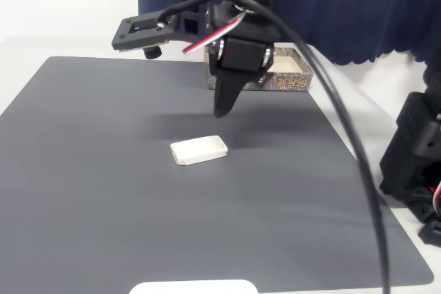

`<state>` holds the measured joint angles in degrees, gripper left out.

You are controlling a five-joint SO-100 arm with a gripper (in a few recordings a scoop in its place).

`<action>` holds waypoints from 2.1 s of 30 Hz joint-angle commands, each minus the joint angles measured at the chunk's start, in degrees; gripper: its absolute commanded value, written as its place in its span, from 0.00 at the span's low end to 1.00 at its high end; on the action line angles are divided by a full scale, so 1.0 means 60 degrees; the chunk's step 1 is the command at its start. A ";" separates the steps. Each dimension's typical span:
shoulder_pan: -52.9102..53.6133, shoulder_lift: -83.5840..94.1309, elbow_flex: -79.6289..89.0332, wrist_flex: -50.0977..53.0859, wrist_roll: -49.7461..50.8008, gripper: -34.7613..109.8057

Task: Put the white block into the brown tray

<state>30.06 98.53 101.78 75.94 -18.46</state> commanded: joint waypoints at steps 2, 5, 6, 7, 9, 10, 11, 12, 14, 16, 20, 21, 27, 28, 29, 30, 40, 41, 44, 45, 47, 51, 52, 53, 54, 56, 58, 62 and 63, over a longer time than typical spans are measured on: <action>0.0146 -0.0425 -0.0557 0.0059 -0.0161 0.24; 0.0220 -0.0981 -0.0952 0.0190 -0.0293 0.24; 0.0220 -0.1157 -0.1113 0.0249 -0.0308 0.24; 0.0205 -0.1318 -0.1230 0.0293 -0.0308 0.24; 0.0146 -0.1597 -0.1392 0.0322 -0.0308 0.24; 0.0117 -0.1743 -0.1509 0.0366 -0.0308 0.24; 0.0088 -0.1904 -0.1670 0.0469 -0.0366 0.24; 0.0059 -0.2095 -0.1890 0.0601 -0.0425 0.24; 0.0044 -0.2490 -0.2432 0.0937 -0.0513 0.24; 0.0044 -0.2813 -0.2886 0.1113 -0.0513 0.24; 0.0015 -0.2988 -0.3252 0.1099 -0.0483 0.24; 0.0015 -0.2988 -0.3281 0.1099 -0.0483 0.24; 0.0029 -0.2988 -0.3311 0.1113 -0.0923 0.24; 0.0000 -0.2988 -0.3296 0.1113 -0.1201 0.24; -0.0015 -0.2974 -0.3267 0.1113 -0.1436 0.24; -0.0029 -0.2959 -0.3267 0.1113 -0.1772 0.24; 0.0015 -0.2769 -0.3164 0.1406 -0.4175 0.24; 0.0015 -0.2769 -0.3149 0.1406 -0.4336 0.24; 0.0044 -0.2769 -0.3179 0.1406 -0.4673 0.24; 0.0059 -0.2754 -0.3179 0.1406 -0.4702 0.24; 0.0103 -0.2710 -0.3105 0.1406 -0.4702 0.24; 0.0205 -0.2622 -0.3018 0.1406 -0.4556 0.29; 0.0220 -0.2622 -0.3032 0.1392 -0.4526 0.32; 0.0249 -0.2607 -0.3032 0.1348 -0.4512 0.36; 0.0264 -0.2607 -0.3047 0.1304 -0.4512 0.38; 0.0308 -0.2593 -0.3076 0.1216 -0.4438 0.42; 0.0322 -0.2563 -0.3047 0.1055 -0.4438 0.45; 0.0322 -0.2563 -0.3047 0.0937 -0.4336 0.48; 0.0322 -0.2578 -0.3047 0.0923 -0.4307 0.48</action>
<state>31.46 80.24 84.11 82.18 -44.91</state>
